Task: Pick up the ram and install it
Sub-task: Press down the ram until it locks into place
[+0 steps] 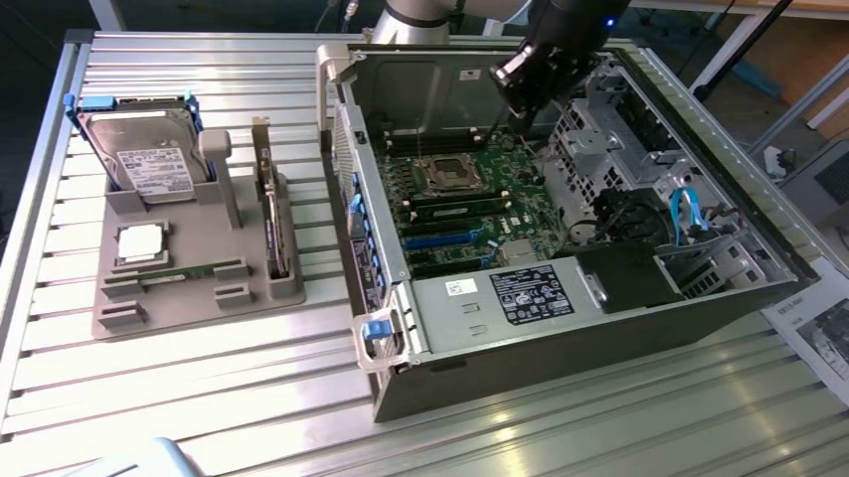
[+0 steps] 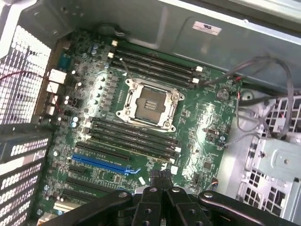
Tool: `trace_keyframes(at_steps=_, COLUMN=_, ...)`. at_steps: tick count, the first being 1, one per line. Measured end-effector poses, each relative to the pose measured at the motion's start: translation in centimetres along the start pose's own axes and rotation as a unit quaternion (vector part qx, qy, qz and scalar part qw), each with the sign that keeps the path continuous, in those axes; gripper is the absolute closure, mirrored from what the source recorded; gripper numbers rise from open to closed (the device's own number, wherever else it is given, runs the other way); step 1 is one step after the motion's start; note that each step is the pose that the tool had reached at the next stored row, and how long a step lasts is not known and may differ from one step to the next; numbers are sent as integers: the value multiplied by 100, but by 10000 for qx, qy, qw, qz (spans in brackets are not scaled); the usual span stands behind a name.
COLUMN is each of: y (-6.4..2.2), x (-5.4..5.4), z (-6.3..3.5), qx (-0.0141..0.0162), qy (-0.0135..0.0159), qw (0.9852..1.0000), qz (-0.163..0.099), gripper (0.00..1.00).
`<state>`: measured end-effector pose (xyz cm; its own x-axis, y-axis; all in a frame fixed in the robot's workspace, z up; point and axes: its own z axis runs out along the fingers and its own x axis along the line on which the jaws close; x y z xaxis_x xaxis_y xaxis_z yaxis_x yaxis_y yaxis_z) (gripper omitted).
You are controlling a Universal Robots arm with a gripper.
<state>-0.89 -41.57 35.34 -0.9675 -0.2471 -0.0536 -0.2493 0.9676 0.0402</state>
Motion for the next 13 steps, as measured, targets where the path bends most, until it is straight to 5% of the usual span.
trace_keyframes(at_steps=4, y=0, x=0, z=1, qx=24, qy=-27, qw=9992, qz=394, gripper=90)
trace_keyframes(at_steps=11, y=1, x=0, z=2, qx=72, qy=-80, qw=9928, qz=1189, gripper=90)
trace_keyframes(at_steps=13, y=1, x=0, z=1, qx=74, qy=-78, qw=9925, qz=1217, gripper=90)
